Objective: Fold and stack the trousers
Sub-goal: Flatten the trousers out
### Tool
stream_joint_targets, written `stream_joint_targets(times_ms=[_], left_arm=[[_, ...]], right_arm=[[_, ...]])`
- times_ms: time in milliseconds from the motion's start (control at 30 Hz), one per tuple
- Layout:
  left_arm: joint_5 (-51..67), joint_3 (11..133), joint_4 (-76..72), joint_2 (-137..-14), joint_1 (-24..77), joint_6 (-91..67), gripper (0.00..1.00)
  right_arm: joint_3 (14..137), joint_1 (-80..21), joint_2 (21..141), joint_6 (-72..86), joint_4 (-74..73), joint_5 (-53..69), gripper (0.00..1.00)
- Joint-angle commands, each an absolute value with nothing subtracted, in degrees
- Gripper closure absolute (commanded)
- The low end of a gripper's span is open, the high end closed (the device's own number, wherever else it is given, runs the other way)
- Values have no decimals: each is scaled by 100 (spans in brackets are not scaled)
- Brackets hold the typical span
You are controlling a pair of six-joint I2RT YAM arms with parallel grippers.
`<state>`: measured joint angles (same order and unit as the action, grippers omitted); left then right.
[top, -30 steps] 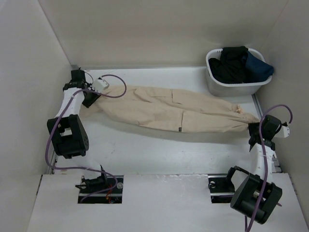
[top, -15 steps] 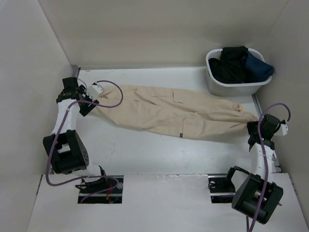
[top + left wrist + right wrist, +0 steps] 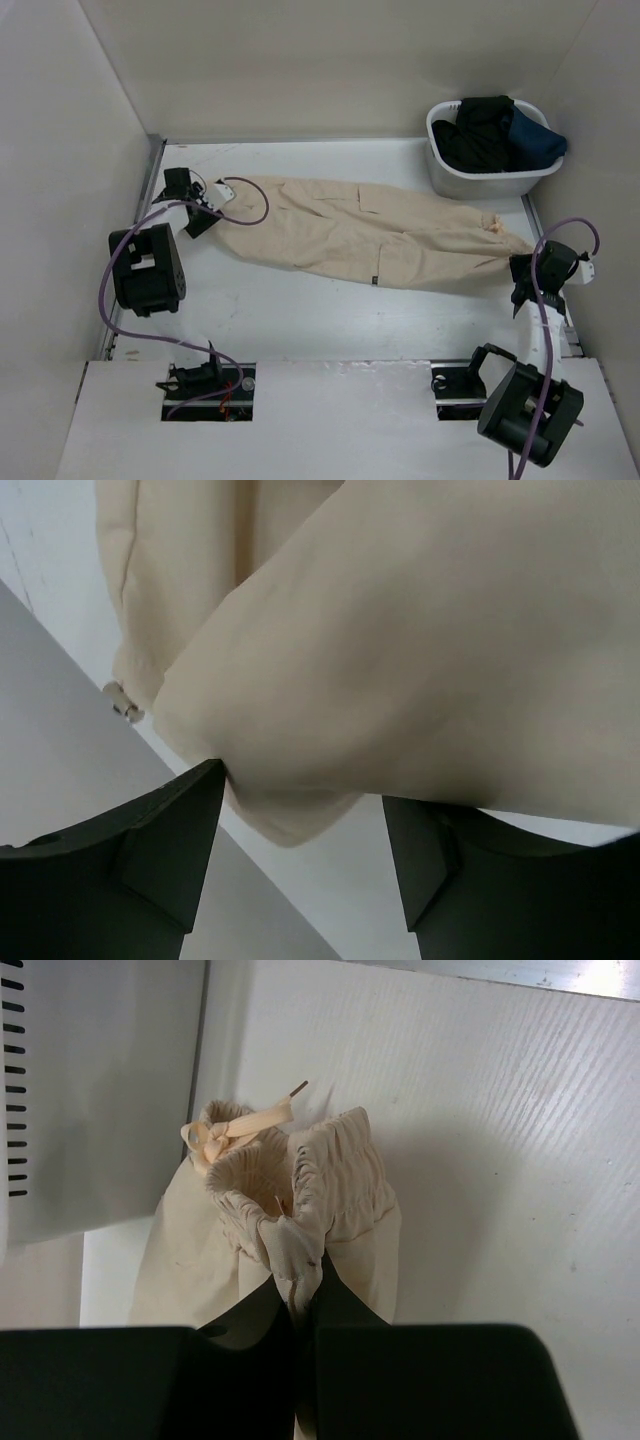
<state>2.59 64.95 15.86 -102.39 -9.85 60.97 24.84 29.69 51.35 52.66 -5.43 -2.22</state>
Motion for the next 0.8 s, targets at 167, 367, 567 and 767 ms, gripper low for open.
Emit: stream_joint_targets(times_ms=[167,367,567,767], left_arm=[[44,6996,2111,-10724,-1129,6214,100],[429,7600,3072,-9266,-1612,6512,100],[940,8841,6199,-8543,-1806,7530,97],[993,9043,7822,-9015,-1806,8288,91]], right_arm=[[2557,3081,5018,5177,-176,-149,99],[3154,3291,5054,4756,-421,-246,99],[3577,3336,5168,4527,-527,-255,99],[3560,3292,5238,4456,-527,-185,99]])
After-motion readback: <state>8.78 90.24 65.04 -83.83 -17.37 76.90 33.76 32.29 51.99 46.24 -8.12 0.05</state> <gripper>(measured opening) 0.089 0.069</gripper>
